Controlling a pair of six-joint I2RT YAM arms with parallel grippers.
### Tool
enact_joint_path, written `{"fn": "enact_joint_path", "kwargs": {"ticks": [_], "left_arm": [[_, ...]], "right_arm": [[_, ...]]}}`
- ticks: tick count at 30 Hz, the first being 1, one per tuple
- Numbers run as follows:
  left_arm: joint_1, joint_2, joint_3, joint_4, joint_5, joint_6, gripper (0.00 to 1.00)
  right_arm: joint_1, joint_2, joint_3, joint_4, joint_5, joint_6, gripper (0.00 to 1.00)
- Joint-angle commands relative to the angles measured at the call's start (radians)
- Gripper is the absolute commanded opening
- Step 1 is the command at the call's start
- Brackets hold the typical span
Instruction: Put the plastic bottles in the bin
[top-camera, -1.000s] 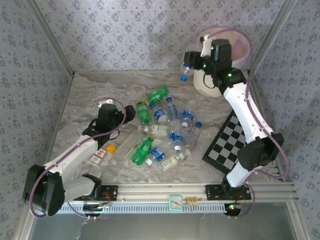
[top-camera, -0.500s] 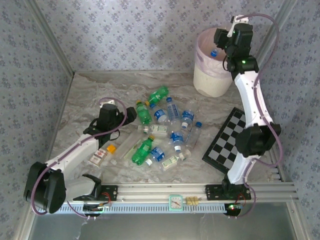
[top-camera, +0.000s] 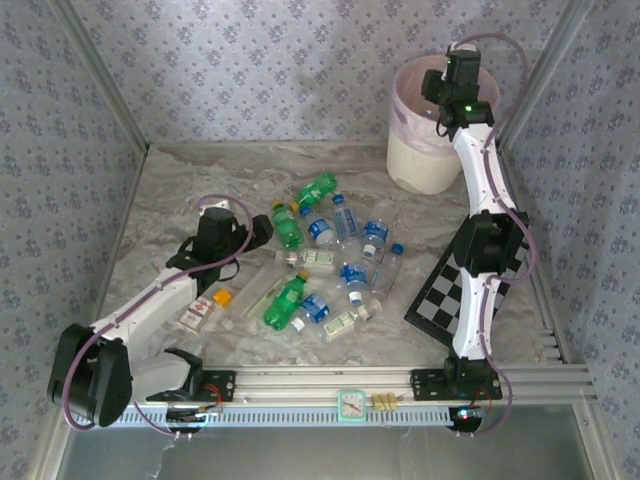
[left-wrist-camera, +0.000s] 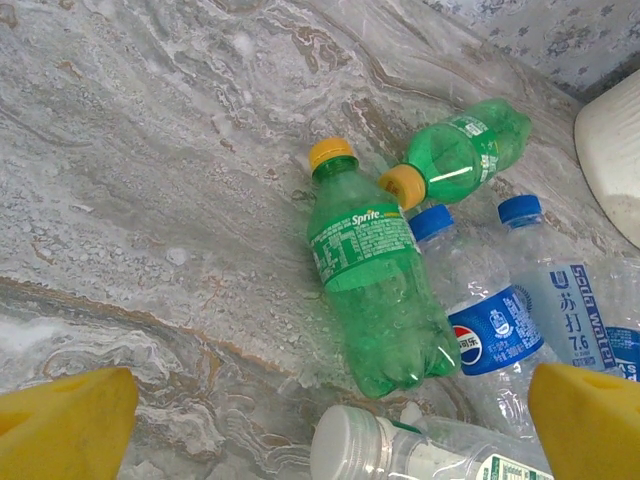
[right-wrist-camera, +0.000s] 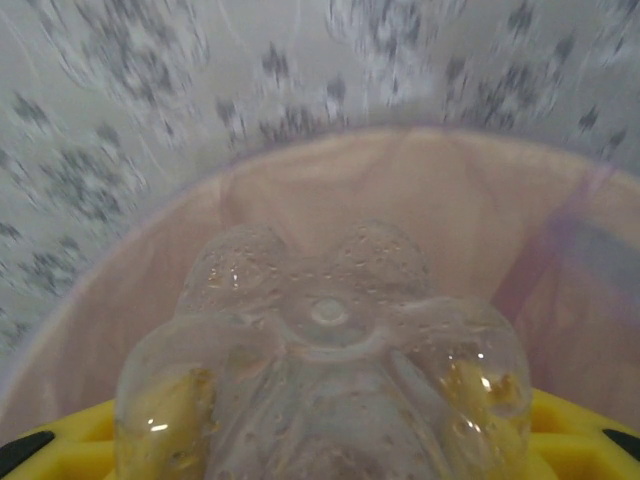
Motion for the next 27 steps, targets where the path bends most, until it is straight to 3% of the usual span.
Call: {"fn": "enact_joint_path", "kwargs": {"ticks": [1, 6, 13, 19, 27], "left_arm": [[0.008, -0.004, 0.001, -0.024, 0.008, 0.025, 1.00], [0.011, -0.006, 0.001, -0.032, 0.008, 0.033, 1.00], [0.012, -0.004, 0.003, -0.028, 0.011, 0.028, 1.00], [0.014, -0.004, 0.005, -0.034, 0.014, 0.031, 1.00], [0.014, -0.016, 0.019, -0.100, 0.038, 0.053, 1.00]], "right_arm": [[0.008, 0.023, 0.048, -0.060, 0.005, -0.004, 0.53], [0.008, 0.030, 0.055, -0.065, -0.005, 0.001, 0.60], [0.010, 0.014, 0.107, -0.084, -0.007, -0.006, 1.00], [0.029, -0.074, 0.066, -0.069, 0.005, -0.011, 1.00], [0.109, -0.271, -0.162, -0.005, -0.008, -0.025, 1.00]]}}
